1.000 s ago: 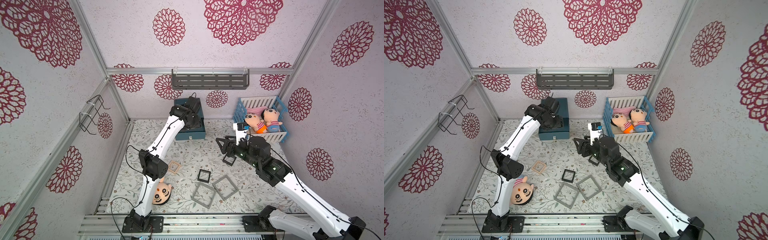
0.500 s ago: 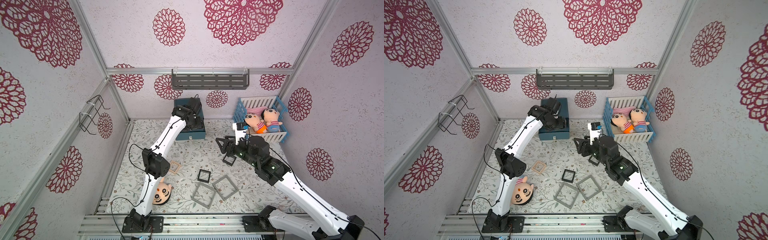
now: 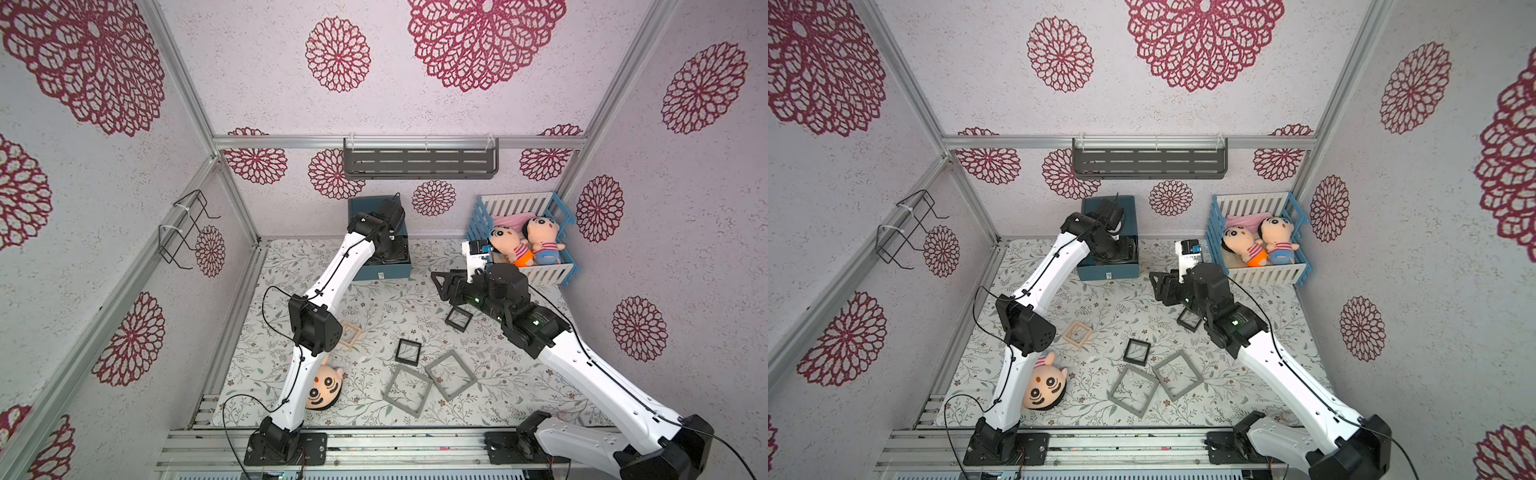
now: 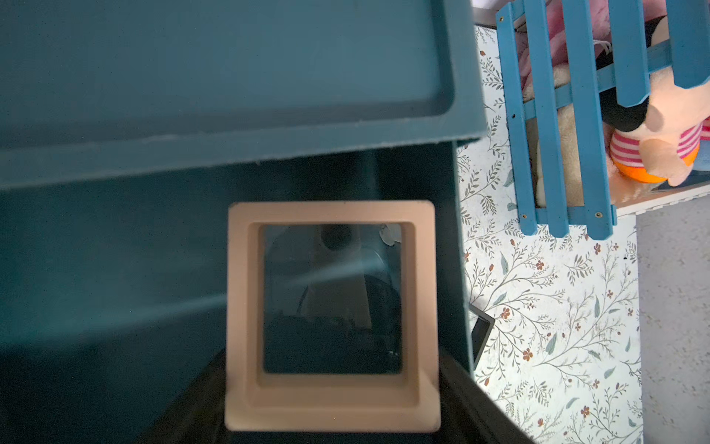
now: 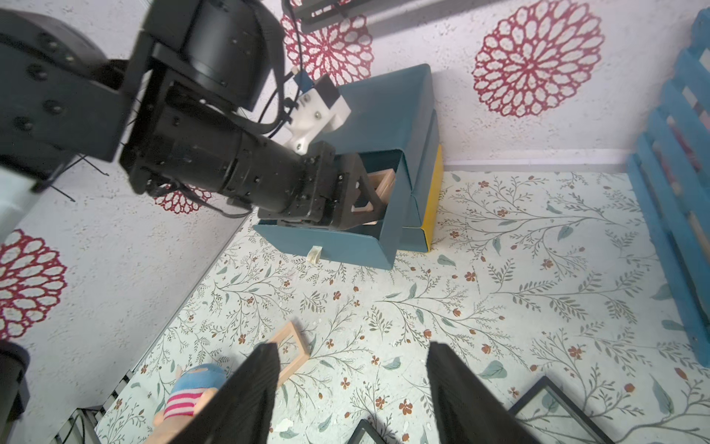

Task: Place the brooch boxes into the drawer by color
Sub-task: Place the brooch box in the drawer.

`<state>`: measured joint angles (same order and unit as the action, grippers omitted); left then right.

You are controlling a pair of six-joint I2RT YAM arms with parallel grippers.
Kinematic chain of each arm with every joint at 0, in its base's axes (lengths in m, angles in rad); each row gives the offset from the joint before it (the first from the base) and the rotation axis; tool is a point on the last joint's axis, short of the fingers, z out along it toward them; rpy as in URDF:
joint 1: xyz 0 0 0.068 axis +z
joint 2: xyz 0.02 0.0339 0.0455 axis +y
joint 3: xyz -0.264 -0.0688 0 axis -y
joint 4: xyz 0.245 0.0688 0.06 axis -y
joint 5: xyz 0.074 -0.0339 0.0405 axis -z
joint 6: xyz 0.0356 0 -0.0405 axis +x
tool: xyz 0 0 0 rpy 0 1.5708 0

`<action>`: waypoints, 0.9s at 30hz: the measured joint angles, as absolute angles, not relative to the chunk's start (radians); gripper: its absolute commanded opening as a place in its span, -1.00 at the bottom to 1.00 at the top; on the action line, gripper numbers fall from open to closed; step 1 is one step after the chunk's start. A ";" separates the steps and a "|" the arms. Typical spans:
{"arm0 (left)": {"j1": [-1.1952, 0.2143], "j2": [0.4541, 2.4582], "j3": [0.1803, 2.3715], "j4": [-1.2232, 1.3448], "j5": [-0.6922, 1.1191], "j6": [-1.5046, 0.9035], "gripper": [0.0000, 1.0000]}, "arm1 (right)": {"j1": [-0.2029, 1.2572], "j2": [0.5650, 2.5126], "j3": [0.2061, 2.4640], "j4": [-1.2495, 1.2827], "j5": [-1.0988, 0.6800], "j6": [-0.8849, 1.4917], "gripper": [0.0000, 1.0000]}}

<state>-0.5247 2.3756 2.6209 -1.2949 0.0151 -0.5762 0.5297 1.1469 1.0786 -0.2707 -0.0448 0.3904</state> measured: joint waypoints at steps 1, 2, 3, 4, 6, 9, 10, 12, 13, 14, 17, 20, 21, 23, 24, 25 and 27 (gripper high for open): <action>-0.525 2.376 2.621 -1.295 0.017 -0.576 0.40 | 0.511 1.166 1.083 -0.268 -0.062 0.398 0.35; -0.525 2.376 2.621 -1.295 0.019 -0.576 0.45 | 0.492 1.185 1.084 -0.264 -0.078 0.408 0.35; -0.525 2.376 2.621 -1.295 0.021 -0.576 0.49 | 0.479 1.198 1.084 -0.263 -0.088 0.413 0.35; -0.525 2.376 2.621 -1.295 0.023 -0.576 0.54 | 0.461 1.215 1.083 -0.263 -0.104 0.422 0.35; -0.525 2.376 2.621 -1.295 0.026 -0.576 0.59 | 0.439 1.238 1.083 -0.263 -0.124 0.434 0.34; -0.524 2.376 2.621 -1.295 0.026 -0.575 0.66 | 0.423 1.258 1.084 -0.263 -0.142 0.441 0.34; -0.522 2.376 2.621 -1.294 0.027 -0.576 0.68 | 0.421 1.264 1.087 -0.263 -0.152 0.443 0.34; -0.521 2.376 2.621 -1.293 0.029 -0.575 0.70 | 0.421 1.280 1.097 -0.262 -0.165 0.449 0.34; -0.521 2.376 2.621 -1.293 0.031 -0.575 0.72 | 0.421 1.290 1.105 -0.260 -0.175 0.455 0.34; -0.521 2.376 2.621 -1.293 0.033 -0.575 0.72 | 0.421 1.299 1.111 -0.260 -0.181 0.457 0.34; -0.519 2.376 2.621 -1.291 0.035 -0.576 0.73 | 0.421 1.328 1.129 -0.257 -0.197 0.461 0.34; -0.517 2.376 2.621 -1.287 0.035 -0.576 0.73 | 0.421 1.340 1.136 -0.255 -0.209 0.464 0.34; -0.516 2.376 2.621 -1.283 0.035 -0.577 0.73 | 0.421 1.340 1.137 -0.255 -0.212 0.464 0.34; -0.516 2.376 2.621 -1.272 0.035 -0.581 0.73 | 0.421 1.340 1.139 -0.255 -0.217 0.464 0.34; -0.515 2.376 2.621 -1.267 0.035 -0.586 0.73 | 0.421 1.340 1.140 -0.253 -0.220 0.464 0.34; -0.515 2.375 2.621 -1.263 0.034 -0.590 0.73 | 0.421 1.340 1.141 -0.251 -0.226 0.464 0.34; -0.514 2.372 2.621 -1.256 0.029 -0.597 0.73 | 0.421 1.340 1.142 -0.246 -0.232 0.464 0.34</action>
